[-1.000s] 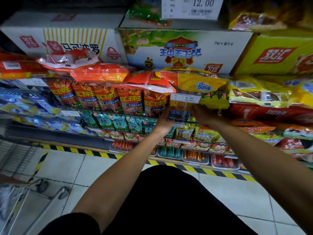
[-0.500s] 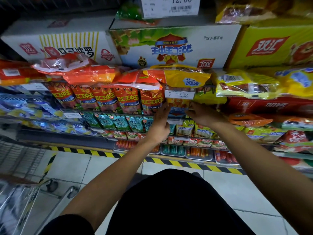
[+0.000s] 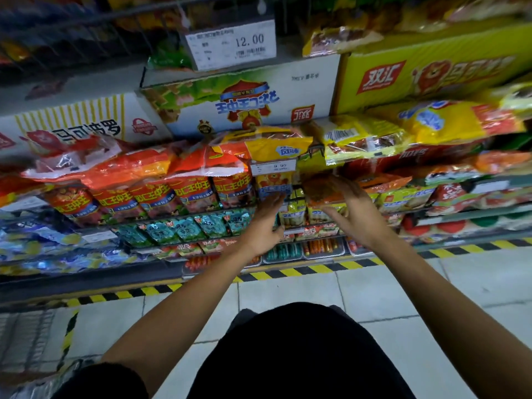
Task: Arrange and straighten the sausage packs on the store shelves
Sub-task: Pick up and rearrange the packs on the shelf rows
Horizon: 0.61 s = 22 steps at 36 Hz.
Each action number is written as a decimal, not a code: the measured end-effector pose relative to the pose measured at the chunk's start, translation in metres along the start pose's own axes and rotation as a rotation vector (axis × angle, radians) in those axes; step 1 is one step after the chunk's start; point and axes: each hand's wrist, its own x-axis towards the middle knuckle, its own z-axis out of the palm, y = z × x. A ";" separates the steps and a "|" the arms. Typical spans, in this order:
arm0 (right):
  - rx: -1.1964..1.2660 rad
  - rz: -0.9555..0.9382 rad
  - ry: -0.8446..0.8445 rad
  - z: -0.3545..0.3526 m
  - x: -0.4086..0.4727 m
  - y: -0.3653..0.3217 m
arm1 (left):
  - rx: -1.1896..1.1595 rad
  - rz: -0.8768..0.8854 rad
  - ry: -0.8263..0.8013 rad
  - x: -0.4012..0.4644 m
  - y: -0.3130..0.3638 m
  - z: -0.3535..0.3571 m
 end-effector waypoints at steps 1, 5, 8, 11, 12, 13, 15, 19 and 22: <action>-0.006 0.005 0.015 -0.003 -0.006 0.000 | -0.009 0.025 -0.007 0.001 0.004 0.003; -0.021 0.054 0.046 -0.009 -0.030 0.008 | -0.033 0.145 -0.044 -0.001 0.016 0.019; -0.063 0.075 0.066 -0.015 -0.038 0.017 | -0.008 0.201 0.003 0.003 0.021 0.026; -0.119 0.047 0.098 -0.020 -0.039 0.025 | -0.013 0.174 0.012 0.005 0.027 0.031; -0.133 0.029 0.092 -0.022 -0.037 0.027 | -0.017 0.168 0.018 0.006 0.030 0.031; -0.149 0.014 0.072 -0.024 -0.034 0.031 | -0.026 0.161 0.027 0.007 0.032 0.032; -0.187 -0.005 0.023 -0.028 -0.024 0.039 | -0.047 0.133 0.053 0.008 0.038 0.035; -0.274 -0.050 -0.069 -0.033 -0.005 0.048 | -0.134 0.073 0.125 0.013 0.051 0.039; -0.303 -0.127 -0.104 -0.038 0.002 0.057 | -0.168 0.026 0.163 0.016 0.063 0.046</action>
